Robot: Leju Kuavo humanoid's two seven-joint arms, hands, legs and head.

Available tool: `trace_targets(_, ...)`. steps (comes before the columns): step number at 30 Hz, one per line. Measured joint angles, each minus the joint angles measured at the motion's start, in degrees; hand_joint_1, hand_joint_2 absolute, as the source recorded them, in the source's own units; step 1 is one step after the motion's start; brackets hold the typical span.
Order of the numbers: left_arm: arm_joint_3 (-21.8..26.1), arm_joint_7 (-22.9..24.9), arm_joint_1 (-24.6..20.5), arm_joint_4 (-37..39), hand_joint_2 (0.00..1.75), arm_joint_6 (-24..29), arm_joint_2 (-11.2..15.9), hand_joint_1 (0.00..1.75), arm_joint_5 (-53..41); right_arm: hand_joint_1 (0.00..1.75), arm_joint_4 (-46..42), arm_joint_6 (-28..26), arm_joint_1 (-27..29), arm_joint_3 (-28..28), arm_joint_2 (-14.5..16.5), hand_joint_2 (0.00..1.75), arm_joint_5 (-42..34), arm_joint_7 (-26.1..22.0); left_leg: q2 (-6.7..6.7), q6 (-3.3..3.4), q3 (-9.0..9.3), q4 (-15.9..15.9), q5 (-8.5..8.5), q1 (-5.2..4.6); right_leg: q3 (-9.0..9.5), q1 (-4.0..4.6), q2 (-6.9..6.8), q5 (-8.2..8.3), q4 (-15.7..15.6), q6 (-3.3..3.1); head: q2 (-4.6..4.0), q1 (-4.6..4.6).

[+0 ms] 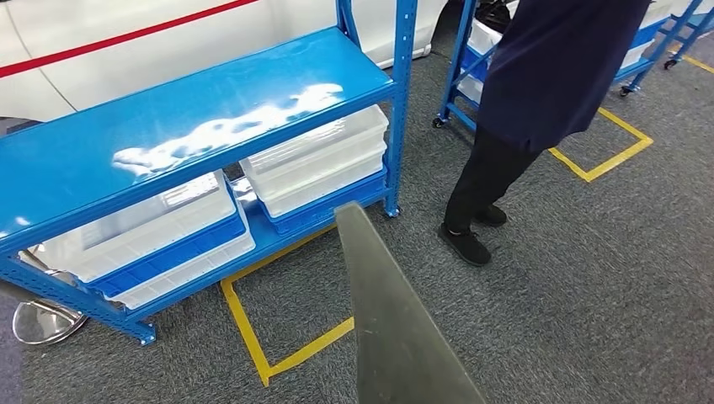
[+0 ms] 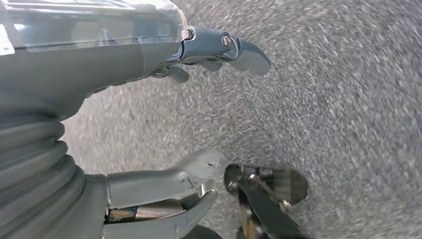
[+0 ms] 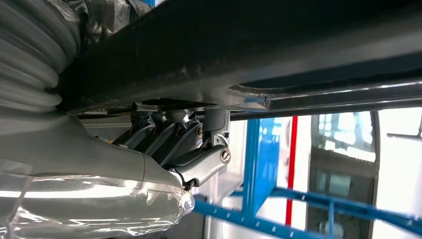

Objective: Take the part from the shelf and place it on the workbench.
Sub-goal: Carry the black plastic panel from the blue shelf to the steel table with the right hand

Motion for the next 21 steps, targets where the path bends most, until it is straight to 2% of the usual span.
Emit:
trace_targets(1, 0.00, 0.00, 0.08, 0.00, 1.75, 0.00, 0.00, 0.00, -0.01, 1.75, 0.01, 0.00, 0.03, -0.03, 0.00, 1.75, 0.00, 0.01, -0.46, 0.10, -1.52, 3.38, -1.20, -0.04, -0.17, 0.19, 0.70, 0.10, 0.04, -0.14, -0.01, 0.01)
trace_targets(2, 0.00, 0.00, 0.16, 0.00, 1.75, 0.00, 0.00, 0.00, -0.01, 1.75, 0.01, 0.00, 0.06, -0.05, -0.01, 1.75, 0.00, 0.01, -0.68, 0.27, -2.28, 5.12, -1.30, -0.11, -0.28, 0.38, 1.43, 0.18, 0.10, -0.22, -0.01, 0.00)
trace_targets(3, 0.01, 0.00, 0.22, 0.00, 1.75, 0.00, 0.00, 0.00, -0.01, 1.75, 0.01, 0.00, 0.08, -0.07, -0.01, 1.75, 0.00, 0.01, -0.84, 0.58, -2.00, 4.56, -0.19, -0.19, -0.31, 0.56, 2.22, 0.23, 0.19, -0.25, -0.01, 0.00)
trace_targets(4, 0.01, 0.00, 0.26, 0.00, 1.75, 0.00, 0.01, 0.00, -0.01, 1.75, 0.01, 0.00, 0.09, -0.07, -0.01, 1.75, 0.00, 0.01, -1.29, 1.02, -0.68, 1.73, 1.89, -0.33, -0.28, 0.70, 3.04, 0.25, 0.29, -0.24, -0.01, 0.01)
trace_targets(6, 0.02, 0.00, 0.30, 0.01, 1.75, 0.00, 0.08, 0.00, 0.00, 1.75, 0.01, 0.00, 0.04, -0.07, 0.01, 1.75, 0.00, 0.01, -3.91, 2.10, 2.61, -5.86, 5.62, -0.55, -0.35, 0.83, 4.43, 0.33, 0.48, -0.10, 0.00, 0.03)
trace_targets(7, 0.02, 0.00, 0.30, 0.01, 1.75, 0.00, 0.08, 0.00, -0.01, 1.75, 0.01, -0.01, 0.00, -0.08, 0.01, 1.75, 0.00, 0.01, -5.13, 2.40, 3.70, -8.61, 6.47, -0.66, -0.57, 0.77, 5.11, 0.47, 0.57, 0.13, 0.00, 0.02)
trace_targets(8, 0.02, 0.01, 0.28, 0.02, 1.75, 0.00, 0.08, 0.00, -0.01, 1.75, 0.01, -0.01, -0.01, -0.08, 0.01, 1.75, 0.00, 0.00, -5.87, 2.56, 4.15, -9.95, 6.60, -0.76, -0.88, 0.59, 5.73, 0.68, 0.57, 0.47, 0.00, 0.02)
trace_targets(10, 0.02, 0.01, 0.16, 0.02, 1.75, -0.02, -0.02, 0.00, -0.02, 1.75, 0.01, -0.03, 0.12, -0.10, 0.01, 1.75, 0.00, -0.01, -5.10, 2.60, 4.47, -10.92, 6.78, -0.83, -1.39, 0.36, 6.99, 1.25, 0.33, 1.41, -0.01, -0.01)
trace_targets(11, 0.02, 0.01, 0.10, 0.02, 1.75, -0.03, -0.07, 0.00, -0.01, 1.75, 0.01, -0.03, 0.23, -0.12, 0.01, 1.75, 0.00, -0.01, -4.35, 2.74, 4.67, -11.41, 7.14, -0.72, -1.55, 0.40, 6.48, 1.27, 0.35, 1.76, -0.01, 0.00)
trace_targets(12, 0.02, -0.01, 0.10, 0.02, 1.75, -0.04, -0.11, 0.00, -0.01, 1.75, 0.01, -0.04, 0.26, -0.14, -0.01, 1.75, 0.00, -0.01, -3.56, 2.96, 4.87, -11.95, 7.54, -0.58, -1.96, 0.54, 5.12, 0.65, 1.10, 2.09, -0.01, 0.01)
trace_targets(13, 0.02, -0.02, 0.16, 0.02, 1.75, -0.04, -0.16, 0.00, -0.01, 1.75, 0.01, -0.04, 0.21, -0.15, -0.01, 1.75, 0.00, -0.02, -2.69, 3.15, 4.96, -12.43, 7.87, -0.45, -2.81, 0.67, 3.33, -0.65, 2.91, 2.37, -0.01, 0.03)
trace_targets(14, 0.02, -0.03, 0.23, 0.02, 1.75, -0.04, -0.17, 0.00, -0.01, 1.75, 0.01, -0.03, 0.16, -0.16, -0.02, 1.75, 0.00, -0.03, -1.80, 3.29, 4.99, -12.58, 8.01, -0.50, -4.12, 0.63, 1.48, -2.49, 5.80, 2.63, -0.01, 0.04)
trace_targets(15, 0.02, -0.04, 0.32, 0.02, 1.75, -0.04, -0.17, 0.00, -0.01, 1.75, 0.01, -0.02, 0.12, -0.16, -0.02, 1.75, 0.00, -0.03, -0.93, 3.41, 4.91, -12.58, 8.04, -0.57, -5.73, 0.51, 0.43, -4.43, 9.34, 2.94, -0.01, 0.04)
trace_targets(16, 0.03, -0.04, 0.37, 0.02, 1.75, -0.04, -0.17, 0.00, -0.01, 1.75, 0.02, -0.02, 0.14, -0.16, -0.02, 1.75, 0.00, -0.03, -0.06, 3.42, 4.81, -12.50, 8.00, -0.63, -7.12, 0.33, 0.06, -5.76, 12.51, 3.22, -0.01, 0.04)
trace_targets(17, 0.03, -0.04, 0.37, 0.02, 1.75, -0.04, -0.18, 0.00, -0.01, 1.75, 0.02, -0.02, 0.20, -0.16, -0.04, 1.75, 0.00, -0.02, 0.80, 3.35, 4.75, -12.40, 7.93, -0.65, -7.79, 0.14, -0.13, -6.11, 14.26, 3.45, 0.00, 0.04)
trace_targets(18, 0.03, -0.04, 0.32, 0.02, 1.75, -0.04, -0.20, 0.00, -0.01, 1.75, 0.03, -0.02, 0.23, -0.16, -0.05, 1.75, 0.00, -0.01, 1.62, 3.24, 4.73, -12.28, 7.80, -0.63, -7.38, -0.02, -0.35, -5.39, 13.93, 3.62, 0.00, 0.05)
trace_targets(19, 0.03, -0.04, 0.27, 0.02, 1.75, -0.05, -0.26, 0.00, -0.01, 1.75, 0.03, -0.02, 0.25, -0.16, -0.07, 1.75, 0.00, 0.00, 2.39, 3.06, 4.75, -12.11, 7.63, -0.61, -5.83, -0.14, -0.84, -3.84, 11.45, 3.73, 0.00, 0.04)
trace_targets(20, 0.02, -0.04, 0.22, 0.02, 1.75, -0.05, -0.33, 0.00, -0.01, 1.75, 0.03, -0.02, 0.23, -0.16, -0.08, 1.75, 0.00, 0.00, 3.11, 2.82, 4.82, -11.87, 7.38, -0.59, -3.63, -0.20, -1.79, -2.26, 7.60, 3.72, -0.01, 0.05)
trace_targets(21, 0.02, -0.04, 0.19, 0.02, 1.75, -0.05, -0.40, 0.00, -0.01, 1.75, 0.03, -0.02, 0.21, -0.16, -0.08, 1.75, 0.00, 0.00, 3.74, 2.50, 4.82, -11.61, 7.07, -0.71, -1.68, -0.06, -3.00, -1.17, 4.14, 3.46, -0.01, 0.04)
